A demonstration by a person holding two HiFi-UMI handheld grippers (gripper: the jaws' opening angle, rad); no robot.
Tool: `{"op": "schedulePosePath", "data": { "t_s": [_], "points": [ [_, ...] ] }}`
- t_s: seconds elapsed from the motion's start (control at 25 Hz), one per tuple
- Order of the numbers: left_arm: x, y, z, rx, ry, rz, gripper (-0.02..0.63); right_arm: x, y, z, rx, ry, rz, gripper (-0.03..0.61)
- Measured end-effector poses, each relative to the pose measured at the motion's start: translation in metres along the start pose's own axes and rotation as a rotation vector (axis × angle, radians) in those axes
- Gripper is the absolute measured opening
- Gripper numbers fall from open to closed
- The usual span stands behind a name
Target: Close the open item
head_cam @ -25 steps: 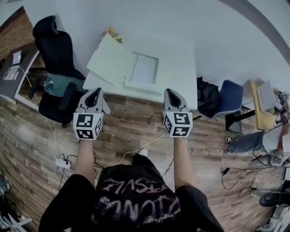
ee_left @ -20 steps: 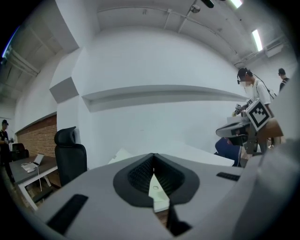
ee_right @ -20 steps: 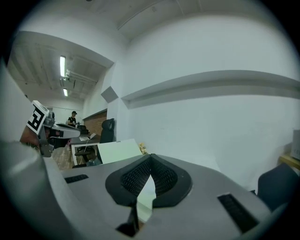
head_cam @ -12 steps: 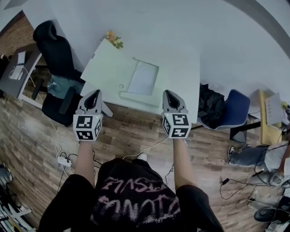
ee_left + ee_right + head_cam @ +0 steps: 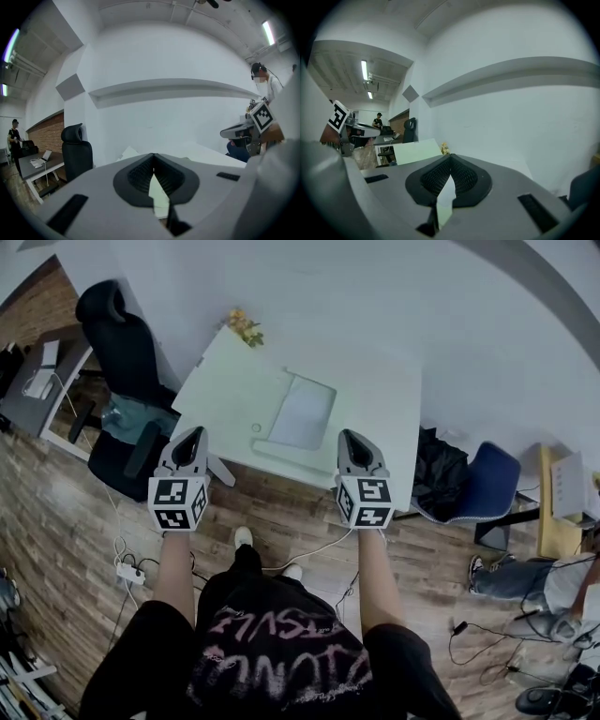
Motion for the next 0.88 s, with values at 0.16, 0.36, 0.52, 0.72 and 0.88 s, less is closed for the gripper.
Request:
{"op": "schedulePosePath", "data": {
  "t_s": [0.16,0.36,0.52,0.72,0.88],
  "points": [
    [0.008,0.003,0.014,-0.006,0.003,-0.007,0.003,0.013,-0.002,0.005,-0.007,0.008,-0.001,0.011],
    [0.026,0.007,0.037,-0.018,0.007,-0.008,0.003,0.037,-0.005,0.014,-0.013,0.017,0.012,0.011],
    [0.041,0.013,0.055,-0.020,0.017,0.004,0.003,0.058,-0.006,0.021,-0.015,0.025,0.024,0.011],
    [0.054,0.023,0.081,-0.025,0.011,0.019,0.003,0.087,-0.006,0.035,-0.018,0.016,0.037,0.011],
    [0.057,0.029,0.098,-0.032,-0.006,0.032,0.003,0.104,-0.005,0.047,-0.024,0.003,0.051,0.011]
  ]
}}
Point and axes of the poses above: the fingertips, and each gripper's own axes: x forward along the fingers, z to its left, y out of its underside, the point moved 8 cm from there along -x, backward along the fingers, and after that the axes turned 4 degrees about -y, right-handed, at the moved point
